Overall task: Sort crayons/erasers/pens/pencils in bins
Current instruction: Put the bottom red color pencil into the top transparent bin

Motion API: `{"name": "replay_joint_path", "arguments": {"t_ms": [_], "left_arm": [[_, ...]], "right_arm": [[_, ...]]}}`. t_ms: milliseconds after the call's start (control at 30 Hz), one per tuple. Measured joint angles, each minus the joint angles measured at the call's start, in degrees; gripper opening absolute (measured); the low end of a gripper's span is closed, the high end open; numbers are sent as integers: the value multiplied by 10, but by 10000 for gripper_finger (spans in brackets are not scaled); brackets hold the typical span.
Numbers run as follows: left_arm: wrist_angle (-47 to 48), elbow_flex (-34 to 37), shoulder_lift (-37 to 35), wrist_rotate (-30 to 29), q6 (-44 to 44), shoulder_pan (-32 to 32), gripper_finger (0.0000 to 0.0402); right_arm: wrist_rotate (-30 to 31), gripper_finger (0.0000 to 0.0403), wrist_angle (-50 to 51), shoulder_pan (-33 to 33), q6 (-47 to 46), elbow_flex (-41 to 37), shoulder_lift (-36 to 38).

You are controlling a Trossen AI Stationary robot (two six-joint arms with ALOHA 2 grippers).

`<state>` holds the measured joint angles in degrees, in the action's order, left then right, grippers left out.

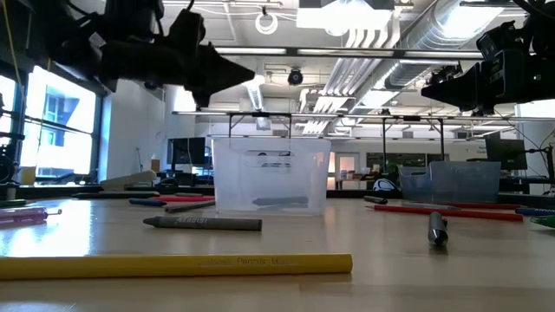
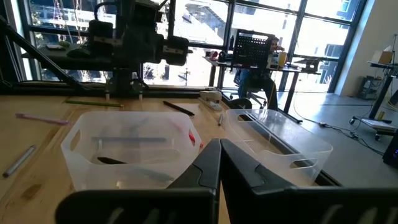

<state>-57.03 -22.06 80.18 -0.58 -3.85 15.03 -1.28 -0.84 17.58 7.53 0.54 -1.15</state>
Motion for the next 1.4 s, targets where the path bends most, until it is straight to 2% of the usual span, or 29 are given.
{"name": "replay_joint_path", "arguments": {"t_ms": [400,600,800,933,1033,1100,1200,1300,1400], "left_arm": [[-225,129,0,1,-4,32,0],[-262,173,0,3,0,60,0],[-299,197,0,60,-18,102,0],[-303,201,0,86,-17,122,0],[-303,194,0,94,-25,127,0],[-303,187,0,101,-15,127,0],[-303,177,0,121,0,131,0],[-298,166,0,127,14,136,0],[-297,158,0,145,21,147,0]], "right_arm": [[0,0,-2,0,-2,0,0],[0,0,-4,0,-107,0,0],[27,0,-9,0,-163,0,0],[38,0,-56,0,-154,2,0],[34,0,-44,-4,-151,24,-1],[56,0,-16,-10,-147,46,-9],[139,0,77,-23,-160,85,-44],[201,0,140,-40,-191,125,-105],[229,0,168,-55,-212,153,-179]]}}
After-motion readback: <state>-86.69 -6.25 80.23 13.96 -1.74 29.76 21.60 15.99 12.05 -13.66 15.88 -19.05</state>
